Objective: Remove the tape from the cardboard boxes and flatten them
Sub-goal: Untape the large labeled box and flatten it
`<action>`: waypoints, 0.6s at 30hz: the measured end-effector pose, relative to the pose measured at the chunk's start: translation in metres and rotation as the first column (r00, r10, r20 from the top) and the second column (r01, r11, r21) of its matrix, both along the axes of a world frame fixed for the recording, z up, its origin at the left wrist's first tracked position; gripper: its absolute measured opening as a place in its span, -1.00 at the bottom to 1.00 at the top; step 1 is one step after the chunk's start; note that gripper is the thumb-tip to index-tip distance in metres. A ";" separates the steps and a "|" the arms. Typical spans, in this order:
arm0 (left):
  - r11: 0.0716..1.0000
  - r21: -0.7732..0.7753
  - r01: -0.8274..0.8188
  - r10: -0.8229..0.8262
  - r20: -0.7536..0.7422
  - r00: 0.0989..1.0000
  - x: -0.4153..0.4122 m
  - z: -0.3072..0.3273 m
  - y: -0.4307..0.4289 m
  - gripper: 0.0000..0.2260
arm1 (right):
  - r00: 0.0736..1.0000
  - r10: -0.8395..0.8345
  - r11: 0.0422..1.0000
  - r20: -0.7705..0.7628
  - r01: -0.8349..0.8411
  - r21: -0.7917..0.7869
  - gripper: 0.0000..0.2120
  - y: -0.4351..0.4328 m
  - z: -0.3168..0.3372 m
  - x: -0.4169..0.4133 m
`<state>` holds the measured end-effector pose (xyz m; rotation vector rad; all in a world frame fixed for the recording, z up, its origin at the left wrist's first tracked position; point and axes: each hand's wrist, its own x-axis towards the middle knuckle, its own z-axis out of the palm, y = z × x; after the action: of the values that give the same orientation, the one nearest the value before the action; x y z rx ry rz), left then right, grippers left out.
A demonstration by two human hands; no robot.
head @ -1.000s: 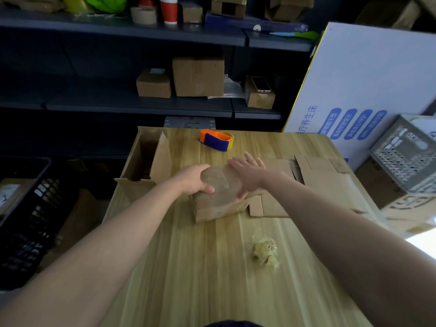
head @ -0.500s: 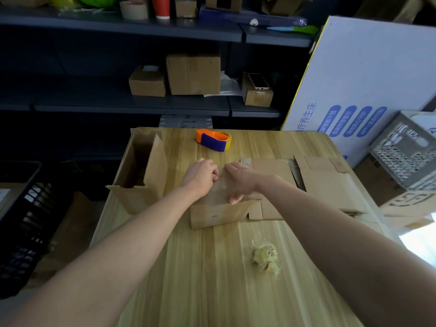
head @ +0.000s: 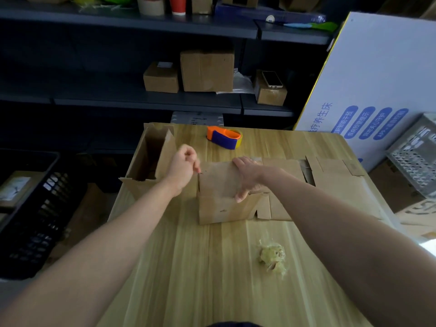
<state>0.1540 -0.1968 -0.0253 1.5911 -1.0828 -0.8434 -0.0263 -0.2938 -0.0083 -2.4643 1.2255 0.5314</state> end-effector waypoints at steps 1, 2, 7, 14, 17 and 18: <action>0.997 0.017 -0.078 0.079 -0.057 0.995 0.009 -0.002 0.003 -0.83 | 1.000 0.002 1.000 -0.007 -0.002 -0.005 0.17 0.001 0.001 0.001; 0.990 0.055 -0.126 0.130 -0.068 0.989 0.017 -0.006 0.008 -0.84 | 1.000 0.004 1.000 -0.016 -0.004 -0.008 0.17 0.002 0.002 0.002; 0.937 0.339 -0.083 0.068 0.056 0.996 0.021 -0.027 0.020 -0.87 | 0.998 -0.015 1.000 -0.061 0.014 -0.012 0.18 0.009 0.006 0.003; 0.804 0.569 0.171 0.086 -0.396 0.914 0.021 -0.025 0.032 -0.78 | 0.995 0.020 0.999 -0.102 -0.023 -0.030 0.24 0.021 0.008 0.003; 0.857 0.482 0.183 0.132 -0.547 0.827 0.021 -0.021 0.033 -0.77 | 0.997 0.070 0.998 -0.012 -0.070 -0.006 0.29 0.030 0.006 0.010; 0.878 0.442 0.185 0.132 -0.593 0.794 0.021 -0.019 0.032 -0.74 | 0.996 0.070 0.997 0.050 -0.071 0.014 0.31 0.033 0.006 0.013</action>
<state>0.1750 -0.1651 -0.0440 1.5101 -0.4317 -1.6128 -0.0129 -0.2611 -0.0026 -2.4997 1.1148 0.4935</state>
